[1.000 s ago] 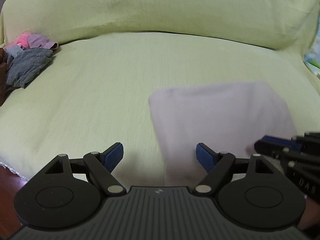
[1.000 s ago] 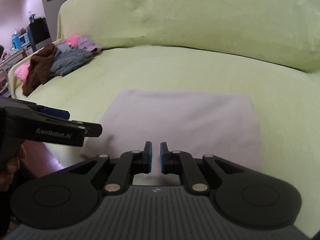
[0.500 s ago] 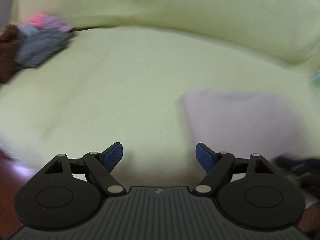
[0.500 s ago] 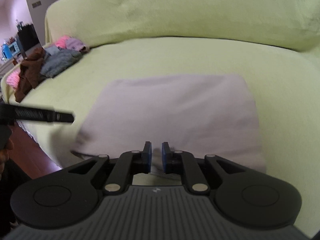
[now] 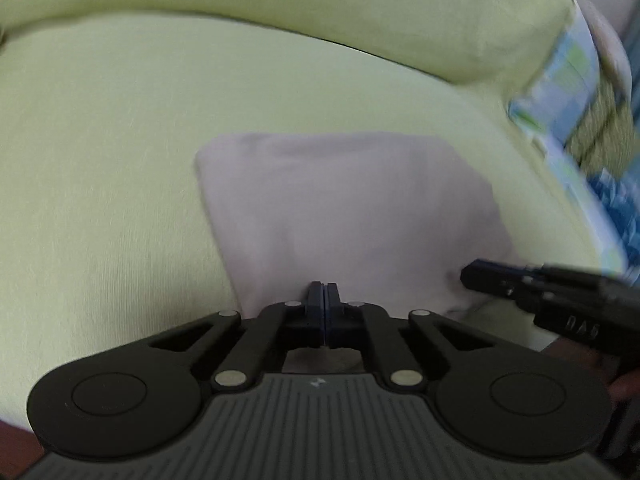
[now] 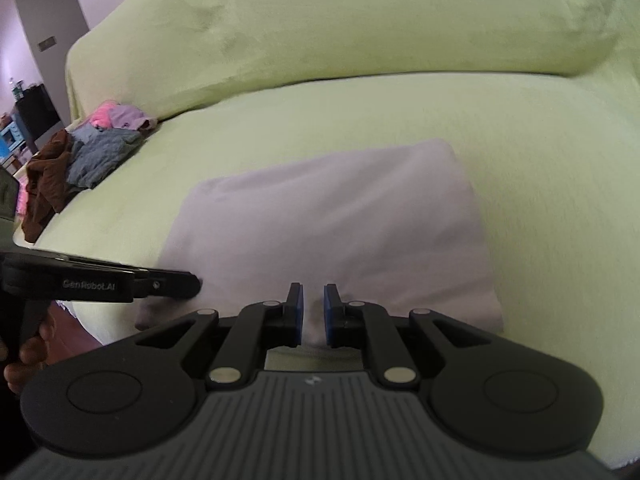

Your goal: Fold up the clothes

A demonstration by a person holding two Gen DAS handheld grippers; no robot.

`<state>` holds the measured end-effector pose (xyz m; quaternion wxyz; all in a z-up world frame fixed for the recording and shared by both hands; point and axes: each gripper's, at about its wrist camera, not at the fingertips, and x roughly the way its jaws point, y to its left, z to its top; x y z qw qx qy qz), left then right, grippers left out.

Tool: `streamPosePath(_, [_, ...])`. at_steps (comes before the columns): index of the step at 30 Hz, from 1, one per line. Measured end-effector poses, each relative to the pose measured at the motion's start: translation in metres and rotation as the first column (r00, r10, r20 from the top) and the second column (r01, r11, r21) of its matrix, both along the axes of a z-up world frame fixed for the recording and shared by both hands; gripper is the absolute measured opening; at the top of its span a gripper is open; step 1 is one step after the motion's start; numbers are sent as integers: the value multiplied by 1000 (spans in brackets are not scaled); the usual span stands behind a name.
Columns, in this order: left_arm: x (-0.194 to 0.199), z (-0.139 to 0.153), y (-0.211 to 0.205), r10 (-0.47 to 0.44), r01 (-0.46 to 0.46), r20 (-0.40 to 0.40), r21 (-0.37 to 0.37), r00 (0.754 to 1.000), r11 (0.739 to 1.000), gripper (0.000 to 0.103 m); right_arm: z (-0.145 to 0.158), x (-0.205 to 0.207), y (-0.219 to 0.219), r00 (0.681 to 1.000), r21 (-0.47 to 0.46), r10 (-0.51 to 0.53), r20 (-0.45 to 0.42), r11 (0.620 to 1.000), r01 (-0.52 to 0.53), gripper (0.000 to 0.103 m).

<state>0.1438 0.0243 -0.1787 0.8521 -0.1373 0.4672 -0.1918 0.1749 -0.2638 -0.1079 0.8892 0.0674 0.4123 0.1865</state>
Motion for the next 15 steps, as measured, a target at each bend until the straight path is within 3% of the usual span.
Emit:
streamPosePath(3, [-7, -3, 11, 0, 0, -25, 2, 1000, 1000, 7, -5, 5, 3, 1000, -17, 14, -24, 1000, -15, 9])
streamPosePath(7, [-17, 6, 23, 47, -43, -62, 75, 997, 996, 1, -13, 7, 1, 998, -60, 16, -60, 998, -20, 5])
streamPosePath(11, [-14, 35, 21, 73, -75, 41, 27, 996, 997, 1, -3, 8, 7, 999, -63, 35, -20, 997, -36, 9])
streamPosePath(15, [10, 15, 7, 68, -65, -21, 96, 997, 993, 1, 0, 13, 18, 999, -28, 55, -2, 998, -55, 9])
